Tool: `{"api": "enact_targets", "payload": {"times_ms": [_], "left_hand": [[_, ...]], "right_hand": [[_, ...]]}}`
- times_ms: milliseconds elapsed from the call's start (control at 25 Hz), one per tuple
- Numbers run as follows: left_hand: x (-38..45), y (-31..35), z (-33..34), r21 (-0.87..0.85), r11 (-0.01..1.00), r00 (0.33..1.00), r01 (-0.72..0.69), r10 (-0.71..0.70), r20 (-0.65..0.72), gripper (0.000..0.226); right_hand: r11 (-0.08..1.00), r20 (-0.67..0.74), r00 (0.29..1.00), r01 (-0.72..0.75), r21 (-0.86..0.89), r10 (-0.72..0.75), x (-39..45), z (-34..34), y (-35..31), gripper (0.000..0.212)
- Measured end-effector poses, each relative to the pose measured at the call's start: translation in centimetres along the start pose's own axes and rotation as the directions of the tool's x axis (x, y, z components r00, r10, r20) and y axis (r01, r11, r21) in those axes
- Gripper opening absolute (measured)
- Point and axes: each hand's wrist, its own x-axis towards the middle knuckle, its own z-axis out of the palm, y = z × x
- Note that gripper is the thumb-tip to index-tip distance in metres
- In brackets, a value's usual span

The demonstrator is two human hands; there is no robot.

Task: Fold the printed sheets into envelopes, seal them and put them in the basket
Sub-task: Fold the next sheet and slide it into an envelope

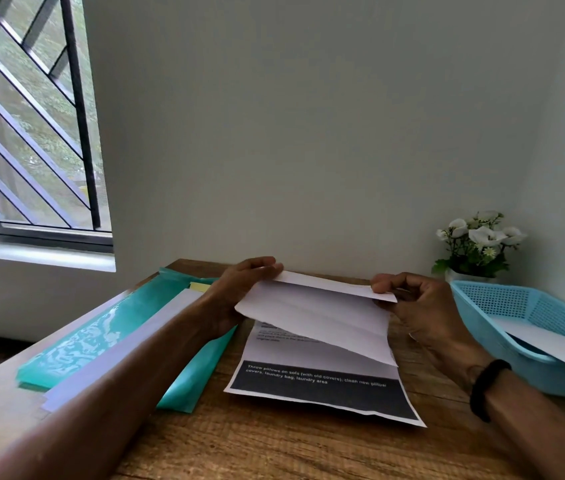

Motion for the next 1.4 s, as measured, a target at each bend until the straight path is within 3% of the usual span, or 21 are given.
{"api": "enact_targets", "payload": {"times_ms": [80,160,200,280,480,640,880,1080,1240,1400], "left_hand": [[0.2,-0.2,-0.1,0.007,0.999,0.999,-0.034,0.034,0.008,0.048],[0.2,-0.1,-0.2,-0.039,0.998,0.999,-0.055,0.055,0.000,0.050],[0.2,-0.1,-0.4,-0.053,0.996,0.998,-0.067,0.067,-0.006,0.052],[0.4,-0.2,-0.6,-0.040,0.995,0.995,-0.096,0.096,-0.001,0.056],[0.5,-0.2,-0.4,-0.045,0.993,0.994,-0.111,0.110,-0.017,0.066],[0.4,-0.2,0.0,-0.056,0.995,0.997,-0.083,0.083,0.000,0.054],[0.6,-0.6,-0.3,-0.150,0.988,0.999,-0.042,0.041,-0.008,0.030],[0.9,-0.7,0.2,-0.320,0.945,0.997,0.070,-0.077,-0.011,0.069],[0.4,-0.5,0.3,-0.357,0.928,0.994,0.107,-0.108,0.019,0.059],[0.1,-0.4,0.3,-0.394,0.917,0.998,0.064,-0.061,0.021,0.067]], "right_hand": [[0.999,-0.050,0.998,-0.037,0.022,0.039,-0.2,0.0,-0.5,0.037],[0.957,-0.061,0.981,-0.164,0.241,0.183,0.0,-0.1,-0.9,0.033],[0.909,-0.025,0.963,-0.245,0.337,0.268,-0.1,-0.1,-1.1,0.030],[0.871,0.069,0.940,-0.337,0.359,0.335,-0.1,-0.1,-1.5,0.029],[0.921,0.073,0.951,-0.310,0.234,0.302,-0.7,0.3,-1.7,0.047],[0.942,0.047,0.957,-0.289,0.171,0.285,-0.9,-0.2,-2.1,0.039],[0.911,0.034,0.938,-0.343,0.229,0.345,-0.8,0.1,-1.9,0.021],[0.883,0.048,0.936,-0.346,0.317,0.349,-0.8,0.1,-1.6,0.021],[0.877,0.024,0.940,-0.326,0.353,0.340,-0.7,0.3,-1.3,0.020],[0.891,-0.001,0.942,-0.316,0.327,0.334,-0.6,0.4,-1.4,0.019]]}}
